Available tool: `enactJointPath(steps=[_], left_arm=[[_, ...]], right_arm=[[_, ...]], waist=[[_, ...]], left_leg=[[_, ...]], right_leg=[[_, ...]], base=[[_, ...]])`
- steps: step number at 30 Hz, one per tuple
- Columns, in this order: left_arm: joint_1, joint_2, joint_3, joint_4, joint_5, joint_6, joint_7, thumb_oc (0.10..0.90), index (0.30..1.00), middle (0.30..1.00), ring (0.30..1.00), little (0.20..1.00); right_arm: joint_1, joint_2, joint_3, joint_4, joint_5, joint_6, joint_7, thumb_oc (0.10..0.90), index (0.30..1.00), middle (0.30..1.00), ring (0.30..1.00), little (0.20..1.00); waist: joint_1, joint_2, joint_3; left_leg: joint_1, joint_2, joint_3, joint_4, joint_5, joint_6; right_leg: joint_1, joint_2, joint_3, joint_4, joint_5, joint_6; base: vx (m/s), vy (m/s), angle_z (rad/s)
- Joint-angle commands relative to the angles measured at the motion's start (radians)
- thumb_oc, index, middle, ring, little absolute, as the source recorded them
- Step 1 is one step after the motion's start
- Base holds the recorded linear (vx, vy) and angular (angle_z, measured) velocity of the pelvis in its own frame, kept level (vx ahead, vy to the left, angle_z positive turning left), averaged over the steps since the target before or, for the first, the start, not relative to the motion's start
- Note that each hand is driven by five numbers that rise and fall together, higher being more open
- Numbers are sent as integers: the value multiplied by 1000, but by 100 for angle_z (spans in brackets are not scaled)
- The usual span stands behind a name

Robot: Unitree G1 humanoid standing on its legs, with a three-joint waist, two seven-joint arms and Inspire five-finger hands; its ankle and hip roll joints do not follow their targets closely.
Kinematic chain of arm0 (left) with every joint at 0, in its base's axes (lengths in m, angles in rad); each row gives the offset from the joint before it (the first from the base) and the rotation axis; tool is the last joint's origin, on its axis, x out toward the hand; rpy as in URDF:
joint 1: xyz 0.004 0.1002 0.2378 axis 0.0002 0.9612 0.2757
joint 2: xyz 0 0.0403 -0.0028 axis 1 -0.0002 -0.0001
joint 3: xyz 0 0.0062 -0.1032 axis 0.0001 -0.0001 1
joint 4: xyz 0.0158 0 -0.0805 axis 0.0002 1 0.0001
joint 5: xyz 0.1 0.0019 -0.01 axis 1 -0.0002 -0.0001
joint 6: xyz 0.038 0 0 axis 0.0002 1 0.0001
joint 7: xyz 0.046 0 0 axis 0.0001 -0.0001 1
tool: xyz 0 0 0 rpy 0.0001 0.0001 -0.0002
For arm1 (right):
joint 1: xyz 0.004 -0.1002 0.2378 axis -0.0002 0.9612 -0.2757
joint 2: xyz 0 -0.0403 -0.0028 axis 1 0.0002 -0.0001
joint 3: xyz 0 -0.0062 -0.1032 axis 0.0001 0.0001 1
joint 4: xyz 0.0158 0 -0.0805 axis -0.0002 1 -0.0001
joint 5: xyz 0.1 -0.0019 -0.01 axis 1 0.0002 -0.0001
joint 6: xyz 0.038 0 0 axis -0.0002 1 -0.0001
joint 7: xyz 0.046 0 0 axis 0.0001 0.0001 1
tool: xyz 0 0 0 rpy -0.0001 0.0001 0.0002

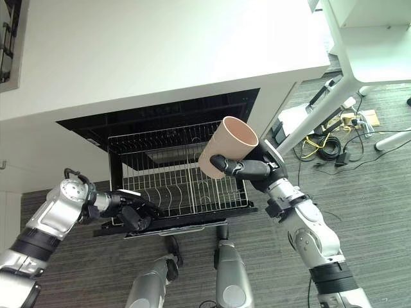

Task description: Place the dishes in the dishwasher.

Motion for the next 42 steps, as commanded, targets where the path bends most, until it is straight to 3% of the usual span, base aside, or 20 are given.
enactJointPath(steps=[1,2,4,5,6,7,9,15,22,30,36,42], left_arm=[[245,116,-29,-103,-180,53,-19,800,900,900,900,900],[256,137,8,-129,-206,41,18,800,900,900,900,900],[293,188,152,-204,-364,-77,269,800,900,900,900,900],[285,176,287,-200,-508,-296,575,800,900,900,900,900],[304,166,344,-201,-504,-398,615,800,900,900,900,900],[343,148,384,-229,-485,-458,642,800,900,900,900,900],[371,135,400,-244,-447,-517,653,800,900,900,900,900],[409,141,384,-299,-324,-551,633,800,900,900,900,900],[417,135,348,-350,-187,-656,648,800,900,900,900,900],[383,176,276,-350,-95,-687,618,800,900,900,900,900],[347,201,212,-322,7,-677,631,800,900,900,900,900],[287,207,121,-268,93,-625,644,800,900,900,900,900]], right_arm=[[-7,-26,-79,-82,19,-81,9,400,300,300,300,300],[1,-30,-88,-87,19,-79,9,400,300,300,300,300],[23,-46,-110,-102,15,-75,-13,400,300,300,300,300],[32,-32,-132,-105,-6,-62,-24,400,300,300,300,300],[51,-11,-155,-103,-21,-65,-9,400,300,300,300,300],[65,5,-167,-109,-38,-71,-11,400,300,300,300,300],[67,12,-170,-108,-47,-75,-21,400,300,300,300,300],[57,1,-174,-110,-47,-75,-56,400,300,300,300,300],[82,13,-159,-118,-107,-97,-76,400,300,300,300,300],[69,5,-138,-74,-96,-143,-99,400,300,300,300,300],[55,2,-117,-56,-115,-152,-129,400,300,300,300,300],[3,8,-82,26,-125,-140,-209,400,300,300,300,300]], waist=[[49,-26,-93],[53,-23,-96],[66,-13,-101],[81,-14,-113],[94,-15,-122],[106,-17,-125],[115,-20,-127],[127,-24,-126],[129,-38,-125],[127,-47,-116],[119,-52,-109],[121,-56,-105]], left_leg=[[33,0,-33,72,-142,-37],[27,-2,-34,72,-133,-37],[31,-6,-43,72,-128,-38],[32,-12,-54,72,-129,-36],[24,-12,-61,72,-126,-37],[18,-15,-73,72,-122,-39],[14,-16,-81,72,-122,-38],[10,-17,-89,72,-123,-37],[12,-15,-90,72,-126,-34],[13,-13,-86,72,-129,-34],[18,-10,-77,72,-132,-31],[22,-9,-71,72,-135,-29]], right_leg=[[48,-44,14,67,-148,108],[44,-45,11,67,-142,107],[57,-53,-1,67,-146,107],[65,-60,-8,67,-156,107],[63,-63,-13,67,-159,107],[62,-66,-20,67,-156,107],[62,-69,-27,67,-157,108],[61,-72,-35,67,-151,112],[60,-76,-38,67,-143,118],[57,-74,-38,67,-134,123],[55,-68,-29,67,-128,125],[54,-65,-22,67,-124,128]], base=[[21,15,30],[35,23,31],[33,8,34],[46,-22,40],[35,-70,37],[4,-73,30],[-14,-75,30],[-12,-39,8],[1,-28,0],[-5,-16,1],[-6,-4,2],[-10,-15,-9]])
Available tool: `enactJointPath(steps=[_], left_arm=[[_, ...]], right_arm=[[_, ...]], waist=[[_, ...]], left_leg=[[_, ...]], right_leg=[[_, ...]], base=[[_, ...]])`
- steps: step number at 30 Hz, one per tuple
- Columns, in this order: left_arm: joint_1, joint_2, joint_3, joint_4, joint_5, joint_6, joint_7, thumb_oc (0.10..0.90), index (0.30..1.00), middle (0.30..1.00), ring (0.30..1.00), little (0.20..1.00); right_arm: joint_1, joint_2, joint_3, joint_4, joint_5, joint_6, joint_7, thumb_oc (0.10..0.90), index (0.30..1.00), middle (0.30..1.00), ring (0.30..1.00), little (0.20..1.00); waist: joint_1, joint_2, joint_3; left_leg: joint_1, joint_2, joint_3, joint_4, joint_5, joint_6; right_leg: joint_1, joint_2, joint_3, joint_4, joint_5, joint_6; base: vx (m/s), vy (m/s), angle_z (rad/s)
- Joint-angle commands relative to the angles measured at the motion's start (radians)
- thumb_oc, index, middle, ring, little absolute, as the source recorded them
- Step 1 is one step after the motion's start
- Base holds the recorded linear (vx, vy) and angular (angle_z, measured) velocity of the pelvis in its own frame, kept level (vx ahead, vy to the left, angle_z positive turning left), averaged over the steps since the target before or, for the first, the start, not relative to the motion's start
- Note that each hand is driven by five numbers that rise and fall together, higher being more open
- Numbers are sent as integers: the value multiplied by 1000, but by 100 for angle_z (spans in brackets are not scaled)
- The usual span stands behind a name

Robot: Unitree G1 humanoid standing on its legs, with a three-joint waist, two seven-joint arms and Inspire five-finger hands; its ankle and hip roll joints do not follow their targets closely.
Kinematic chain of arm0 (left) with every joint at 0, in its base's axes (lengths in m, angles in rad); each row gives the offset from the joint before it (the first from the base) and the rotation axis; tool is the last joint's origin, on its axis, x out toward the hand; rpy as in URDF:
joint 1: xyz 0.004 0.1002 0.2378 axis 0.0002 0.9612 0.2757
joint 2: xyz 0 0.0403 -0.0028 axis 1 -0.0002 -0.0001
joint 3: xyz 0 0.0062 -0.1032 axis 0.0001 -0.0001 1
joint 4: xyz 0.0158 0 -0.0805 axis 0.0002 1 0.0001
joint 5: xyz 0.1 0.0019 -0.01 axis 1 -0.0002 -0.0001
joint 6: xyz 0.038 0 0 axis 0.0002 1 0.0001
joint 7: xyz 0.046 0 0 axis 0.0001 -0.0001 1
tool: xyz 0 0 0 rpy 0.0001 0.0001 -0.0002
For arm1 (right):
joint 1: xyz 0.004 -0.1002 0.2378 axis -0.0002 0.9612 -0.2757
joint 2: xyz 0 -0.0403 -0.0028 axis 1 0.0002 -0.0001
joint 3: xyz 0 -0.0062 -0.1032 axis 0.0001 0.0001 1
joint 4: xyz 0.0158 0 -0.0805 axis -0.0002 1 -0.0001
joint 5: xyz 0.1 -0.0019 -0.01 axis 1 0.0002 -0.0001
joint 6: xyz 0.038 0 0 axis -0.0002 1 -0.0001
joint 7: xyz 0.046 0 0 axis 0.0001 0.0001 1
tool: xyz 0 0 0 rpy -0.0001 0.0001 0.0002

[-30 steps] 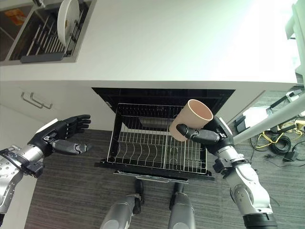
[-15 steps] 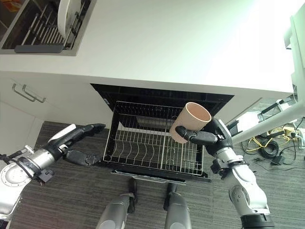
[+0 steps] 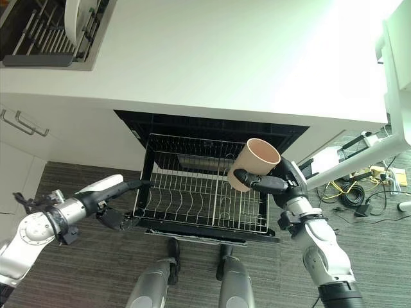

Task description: Place the dishes in the dishwasher.

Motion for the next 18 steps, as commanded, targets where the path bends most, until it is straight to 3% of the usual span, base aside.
enactJointPath(steps=[1,8,18], left_arm=[[-56,33,34,-44,39,-23,45,800,900,900,900,900],[-175,40,-110,21,40,44,-37,800,900,900,900,900],[-228,54,-195,71,3,106,-143,800,900,900,900,900]], right_arm=[[-101,-19,-23,-66,2,-111,-15,400,300,300,300,300],[-223,-49,38,89,4,-72,-93,400,300,300,300,300],[-372,-114,93,335,-60,5,-151,400,300,300,300,300]], waist=[[-6,-6,-41],[10,-7,-35],[45,3,-37]], left_leg=[[43,28,20,67,-133,-28],[44,32,22,67,-134,-30],[41,28,19,67,-131,-36]], right_leg=[[59,-19,58,-22,-30,113],[58,-15,56,-22,-28,112],[63,-20,24,-22,-29,106]], base=[[-20,-21,-7],[-16,-20,-3],[-3,-1,0]])
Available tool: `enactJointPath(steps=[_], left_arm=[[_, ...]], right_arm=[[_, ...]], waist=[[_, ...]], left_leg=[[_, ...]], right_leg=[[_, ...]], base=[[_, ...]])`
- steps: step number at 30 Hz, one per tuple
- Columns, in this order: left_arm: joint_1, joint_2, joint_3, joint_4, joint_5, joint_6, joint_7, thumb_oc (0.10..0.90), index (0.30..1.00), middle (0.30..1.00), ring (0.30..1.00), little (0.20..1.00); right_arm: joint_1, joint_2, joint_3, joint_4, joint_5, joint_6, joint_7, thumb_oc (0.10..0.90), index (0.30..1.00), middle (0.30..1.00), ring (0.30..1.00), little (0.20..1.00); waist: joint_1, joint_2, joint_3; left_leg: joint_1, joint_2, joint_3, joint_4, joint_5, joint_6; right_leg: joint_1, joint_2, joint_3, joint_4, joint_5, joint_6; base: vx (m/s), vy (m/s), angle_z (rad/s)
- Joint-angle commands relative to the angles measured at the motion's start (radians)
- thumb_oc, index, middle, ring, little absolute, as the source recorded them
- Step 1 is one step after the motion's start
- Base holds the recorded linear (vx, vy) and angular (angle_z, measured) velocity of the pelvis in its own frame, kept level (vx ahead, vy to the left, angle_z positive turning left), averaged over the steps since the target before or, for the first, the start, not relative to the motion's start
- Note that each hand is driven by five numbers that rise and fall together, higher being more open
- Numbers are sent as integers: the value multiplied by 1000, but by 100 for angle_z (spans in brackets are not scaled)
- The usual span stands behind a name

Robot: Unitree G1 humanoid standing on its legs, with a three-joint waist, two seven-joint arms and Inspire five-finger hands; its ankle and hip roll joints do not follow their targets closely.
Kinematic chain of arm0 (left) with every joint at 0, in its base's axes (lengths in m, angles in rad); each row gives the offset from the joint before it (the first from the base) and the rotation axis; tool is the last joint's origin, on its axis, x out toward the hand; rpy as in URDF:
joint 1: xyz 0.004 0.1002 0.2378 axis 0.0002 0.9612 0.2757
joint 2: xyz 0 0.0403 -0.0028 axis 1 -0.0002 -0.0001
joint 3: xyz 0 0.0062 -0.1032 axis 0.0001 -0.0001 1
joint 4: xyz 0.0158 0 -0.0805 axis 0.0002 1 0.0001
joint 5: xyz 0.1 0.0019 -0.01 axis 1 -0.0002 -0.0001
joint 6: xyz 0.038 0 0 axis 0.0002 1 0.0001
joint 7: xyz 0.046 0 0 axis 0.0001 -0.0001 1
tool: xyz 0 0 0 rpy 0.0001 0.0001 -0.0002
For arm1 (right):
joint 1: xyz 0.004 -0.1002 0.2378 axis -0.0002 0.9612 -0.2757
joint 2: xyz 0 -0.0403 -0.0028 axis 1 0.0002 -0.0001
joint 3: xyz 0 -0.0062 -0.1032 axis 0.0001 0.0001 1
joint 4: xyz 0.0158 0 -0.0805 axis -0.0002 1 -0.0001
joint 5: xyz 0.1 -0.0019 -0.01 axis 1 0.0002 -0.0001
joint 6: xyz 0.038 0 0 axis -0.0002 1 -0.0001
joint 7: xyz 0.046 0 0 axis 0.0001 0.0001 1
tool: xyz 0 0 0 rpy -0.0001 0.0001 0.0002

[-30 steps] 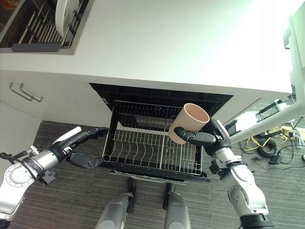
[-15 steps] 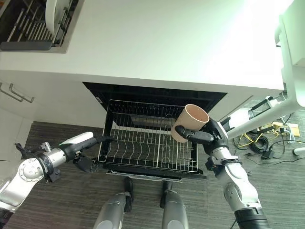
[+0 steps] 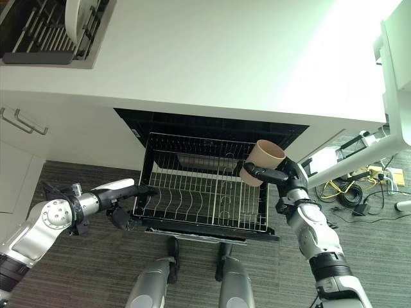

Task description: Place the dishes in the dishwasher.

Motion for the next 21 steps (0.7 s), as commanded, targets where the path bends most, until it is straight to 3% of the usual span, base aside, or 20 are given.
enactJointPath(steps=[1,12,21], left_arm=[[-29,38,-16,-39,-21,-1,-18,800,900,900,900,900],[-85,70,-92,-6,-62,-15,-11,800,900,900,900,900],[-146,80,-141,7,-94,-25,-13,800,900,900,900,900]], right_arm=[[-109,-102,-4,-47,-58,-48,-22,400,300,300,300,300],[-291,-161,103,224,-116,56,-41,400,300,300,300,300],[-410,-157,176,405,-146,107,-35,400,300,300,300,300]], waist=[[14,3,-42],[43,13,-38],[61,25,-31]], left_leg=[[40,18,-1,63,-131,-38],[30,10,-17,63,-130,-42],[17,4,-27,63,-129,-44]], right_leg=[[49,-30,22,13,-56,109],[44,-31,21,13,-59,107],[32,-35,14,13,-55,107]], base=[[-7,-5,5],[0,0,0],[-8,8,3]])
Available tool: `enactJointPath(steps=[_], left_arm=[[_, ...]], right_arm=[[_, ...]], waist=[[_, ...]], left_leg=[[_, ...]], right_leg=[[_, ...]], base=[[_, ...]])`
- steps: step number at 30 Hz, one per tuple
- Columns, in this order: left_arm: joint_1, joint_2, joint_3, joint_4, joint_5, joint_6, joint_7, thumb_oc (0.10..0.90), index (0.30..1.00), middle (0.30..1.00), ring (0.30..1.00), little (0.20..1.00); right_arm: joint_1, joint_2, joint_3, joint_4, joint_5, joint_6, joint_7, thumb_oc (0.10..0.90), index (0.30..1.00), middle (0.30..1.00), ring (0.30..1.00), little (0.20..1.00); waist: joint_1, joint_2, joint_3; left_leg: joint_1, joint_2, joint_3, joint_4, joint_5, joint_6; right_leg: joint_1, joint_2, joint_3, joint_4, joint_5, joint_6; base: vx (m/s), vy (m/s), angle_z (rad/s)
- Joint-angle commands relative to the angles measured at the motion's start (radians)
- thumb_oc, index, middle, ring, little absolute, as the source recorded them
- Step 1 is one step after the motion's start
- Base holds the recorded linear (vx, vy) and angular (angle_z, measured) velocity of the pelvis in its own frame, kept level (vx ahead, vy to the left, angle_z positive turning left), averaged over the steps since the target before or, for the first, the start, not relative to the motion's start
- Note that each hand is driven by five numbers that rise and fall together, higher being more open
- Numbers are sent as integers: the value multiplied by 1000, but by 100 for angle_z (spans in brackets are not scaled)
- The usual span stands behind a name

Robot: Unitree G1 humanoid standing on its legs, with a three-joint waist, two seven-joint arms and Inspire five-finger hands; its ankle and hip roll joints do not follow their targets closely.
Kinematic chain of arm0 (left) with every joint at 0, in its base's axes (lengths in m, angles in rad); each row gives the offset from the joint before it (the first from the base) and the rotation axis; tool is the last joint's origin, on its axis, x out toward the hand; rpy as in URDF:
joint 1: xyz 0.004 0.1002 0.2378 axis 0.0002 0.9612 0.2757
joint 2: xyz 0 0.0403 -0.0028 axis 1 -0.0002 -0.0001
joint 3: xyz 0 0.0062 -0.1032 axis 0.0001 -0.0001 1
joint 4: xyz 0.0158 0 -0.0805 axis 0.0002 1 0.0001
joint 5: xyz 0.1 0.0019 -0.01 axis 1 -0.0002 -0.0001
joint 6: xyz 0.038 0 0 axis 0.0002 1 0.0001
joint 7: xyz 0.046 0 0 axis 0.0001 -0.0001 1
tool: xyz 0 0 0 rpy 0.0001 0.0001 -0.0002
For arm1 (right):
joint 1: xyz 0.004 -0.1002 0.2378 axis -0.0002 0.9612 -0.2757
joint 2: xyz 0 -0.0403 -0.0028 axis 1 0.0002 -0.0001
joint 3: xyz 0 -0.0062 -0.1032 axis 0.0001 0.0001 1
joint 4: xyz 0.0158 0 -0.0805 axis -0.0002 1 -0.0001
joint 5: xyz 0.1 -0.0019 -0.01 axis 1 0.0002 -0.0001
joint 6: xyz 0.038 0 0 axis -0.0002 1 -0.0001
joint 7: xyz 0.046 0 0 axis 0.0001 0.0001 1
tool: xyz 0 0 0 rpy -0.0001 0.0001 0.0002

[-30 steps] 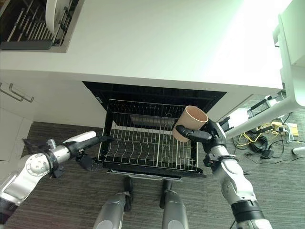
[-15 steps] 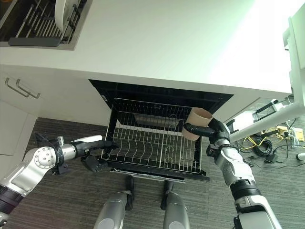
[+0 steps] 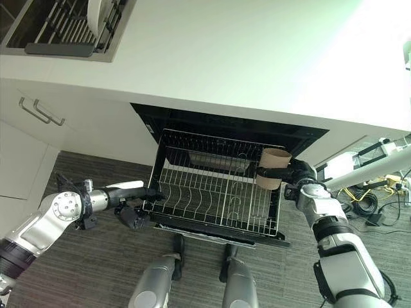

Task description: Place the dishes in the dishwasher.

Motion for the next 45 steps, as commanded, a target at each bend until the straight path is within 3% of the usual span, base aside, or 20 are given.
enactJointPath(steps=[1,6,8,15,17,25,36,45], left_arm=[[-10,68,7,-45,-22,-34,11,800,900,900,900,900],[-23,64,-7,-45,-26,-36,27,800,900,900,900,900],[-27,62,-15,-47,-28,-33,37,800,900,900,900,900],[-40,60,-27,-45,-37,-23,49,800,900,900,900,900],[-20,74,-11,-56,-45,-22,59,800,900,900,900,900],[26,84,39,-81,-49,4,85,800,900,900,900,900],[151,87,224,-130,-46,54,127,800,900,900,900,900],[266,88,372,-170,-84,57,209,800,900,900,900,900]], right_arm=[[-86,-86,27,-11,-35,-34,3,400,300,300,300,300],[-100,-64,42,67,-49,-2,39,400,300,300,300,300],[-99,-59,48,91,-52,3,43,800,900,900,900,900],[-119,-63,55,129,-71,34,31,800,900,900,900,900],[-108,-89,52,89,-37,78,-8,800,900,900,900,900],[-49,-120,23,-95,3,147,-109,800,900,900,900,900],[239,-164,-168,-499,-82,268,-153,800,900,900,900,900],[425,-151,-309,-727,-173,303,-185,800,900,900,900,900]], waist=[[13,-11,-50],[19,-1,-43],[19,1,-41],[15,7,-38],[9,5,-38],[-17,-2,-40],[-77,-26,-48],[-110,-41,-71]], left_leg=[[18,15,-4,63,-132,-46],[9,13,-10,63,-129,-47],[8,12,-11,63,-128,-46],[5,10,-13,63,-127,-47],[7,12,-8,63,-127,-47],[20,18,8,63,-131,-46],[38,35,40,63,-136,-41],[66,50,66,63,-141,-41]], right_leg=[[20,-29,27,21,-59,104],[13,-31,26,21,-59,102],[11,-31,25,21,-59,101],[6,-30,28,21,-58,101],[5,-28,32,21,-56,101],[10,-24,44,21,-53,101],[15,-3,74,21,-56,96],[34,14,89,21,-64,95]], base=[[-19,31,2],[-6,10,1],[-16,23,4],[0,0,0],[-9,16,0],[-4,13,-4],[-7,8,-6],[28,-3,-11]])
